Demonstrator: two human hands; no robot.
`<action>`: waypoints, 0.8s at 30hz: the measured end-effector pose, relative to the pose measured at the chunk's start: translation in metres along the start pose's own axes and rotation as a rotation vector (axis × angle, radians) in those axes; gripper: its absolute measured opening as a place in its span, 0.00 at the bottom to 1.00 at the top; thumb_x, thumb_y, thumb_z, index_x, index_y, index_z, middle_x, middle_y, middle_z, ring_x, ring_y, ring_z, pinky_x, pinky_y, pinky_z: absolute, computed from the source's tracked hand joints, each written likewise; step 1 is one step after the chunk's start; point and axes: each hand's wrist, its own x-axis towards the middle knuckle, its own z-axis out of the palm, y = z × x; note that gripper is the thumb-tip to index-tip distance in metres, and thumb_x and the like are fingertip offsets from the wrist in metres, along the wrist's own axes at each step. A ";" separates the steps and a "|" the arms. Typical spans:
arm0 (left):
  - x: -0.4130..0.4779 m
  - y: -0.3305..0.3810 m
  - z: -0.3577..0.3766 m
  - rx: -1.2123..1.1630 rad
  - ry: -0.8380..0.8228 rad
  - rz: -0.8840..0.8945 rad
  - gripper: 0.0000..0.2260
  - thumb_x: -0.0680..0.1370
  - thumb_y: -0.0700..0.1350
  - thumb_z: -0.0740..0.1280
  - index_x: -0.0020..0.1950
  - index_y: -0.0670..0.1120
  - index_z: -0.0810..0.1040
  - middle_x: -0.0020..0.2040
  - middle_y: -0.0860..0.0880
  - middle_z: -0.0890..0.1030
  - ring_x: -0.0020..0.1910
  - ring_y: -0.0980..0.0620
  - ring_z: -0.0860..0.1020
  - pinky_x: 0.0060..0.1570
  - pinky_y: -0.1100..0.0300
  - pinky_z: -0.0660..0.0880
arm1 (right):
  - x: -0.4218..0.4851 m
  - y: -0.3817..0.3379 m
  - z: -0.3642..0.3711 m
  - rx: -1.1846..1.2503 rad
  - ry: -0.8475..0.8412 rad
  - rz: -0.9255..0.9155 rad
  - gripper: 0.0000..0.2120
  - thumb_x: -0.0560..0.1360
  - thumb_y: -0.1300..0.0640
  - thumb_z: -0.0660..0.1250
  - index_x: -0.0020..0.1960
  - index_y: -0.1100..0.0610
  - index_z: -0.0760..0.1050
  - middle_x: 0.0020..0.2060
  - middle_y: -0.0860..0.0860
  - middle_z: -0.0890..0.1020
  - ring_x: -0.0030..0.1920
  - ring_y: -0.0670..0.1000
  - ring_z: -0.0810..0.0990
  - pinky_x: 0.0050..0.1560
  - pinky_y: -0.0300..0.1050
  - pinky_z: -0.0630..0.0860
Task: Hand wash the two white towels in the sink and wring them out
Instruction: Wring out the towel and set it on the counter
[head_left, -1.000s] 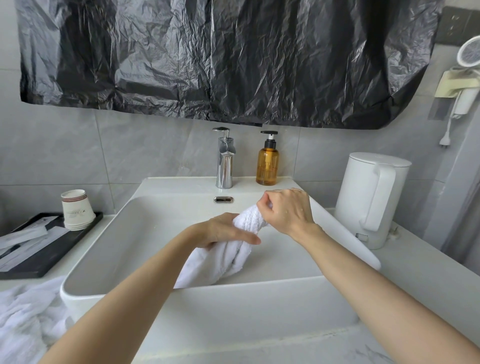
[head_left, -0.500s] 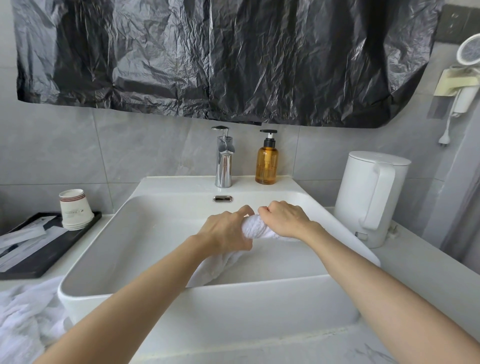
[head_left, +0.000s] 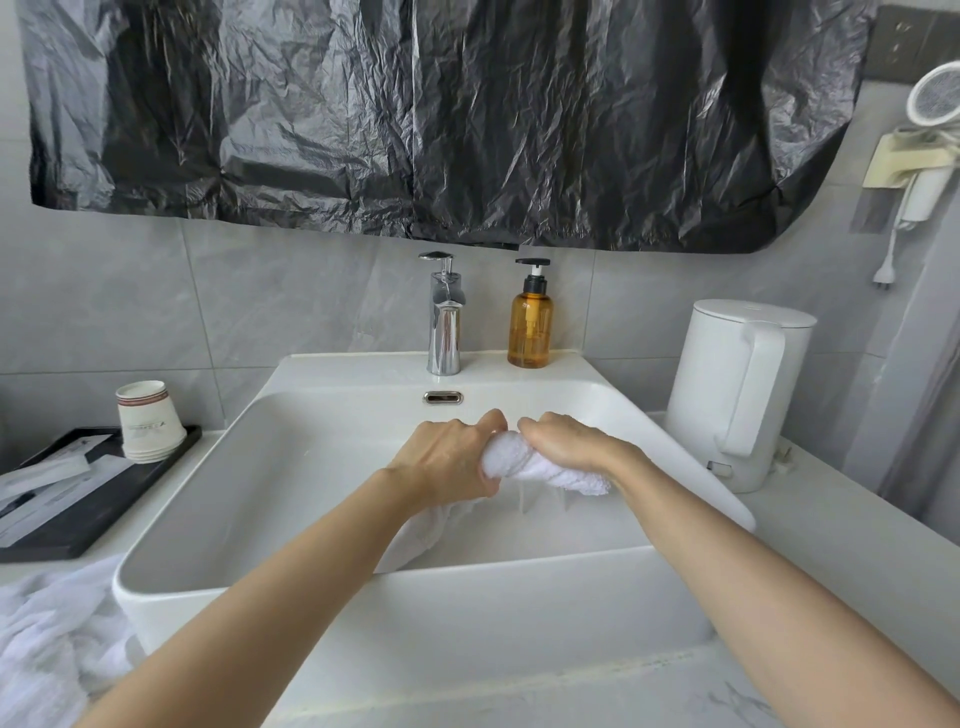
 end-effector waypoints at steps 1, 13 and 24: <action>0.001 -0.004 0.000 -0.118 -0.043 -0.054 0.24 0.72 0.52 0.68 0.64 0.54 0.63 0.47 0.48 0.82 0.48 0.44 0.78 0.42 0.56 0.69 | 0.000 0.000 -0.001 -0.053 0.094 -0.032 0.20 0.80 0.45 0.49 0.49 0.58 0.73 0.49 0.55 0.76 0.51 0.57 0.74 0.49 0.49 0.68; 0.010 -0.024 0.000 -0.456 0.004 -0.372 0.23 0.65 0.48 0.74 0.59 0.47 0.73 0.48 0.50 0.80 0.49 0.47 0.79 0.49 0.53 0.77 | 0.004 0.003 -0.014 -0.078 0.634 -0.006 0.27 0.81 0.42 0.46 0.30 0.55 0.67 0.34 0.52 0.76 0.40 0.58 0.74 0.42 0.47 0.67; 0.009 -0.028 -0.016 -0.534 0.241 -0.389 0.15 0.67 0.51 0.69 0.49 0.48 0.70 0.44 0.47 0.80 0.45 0.41 0.78 0.42 0.53 0.75 | -0.003 -0.004 -0.007 -0.151 0.612 -0.785 0.39 0.67 0.46 0.77 0.72 0.39 0.61 0.60 0.44 0.73 0.54 0.48 0.76 0.49 0.45 0.76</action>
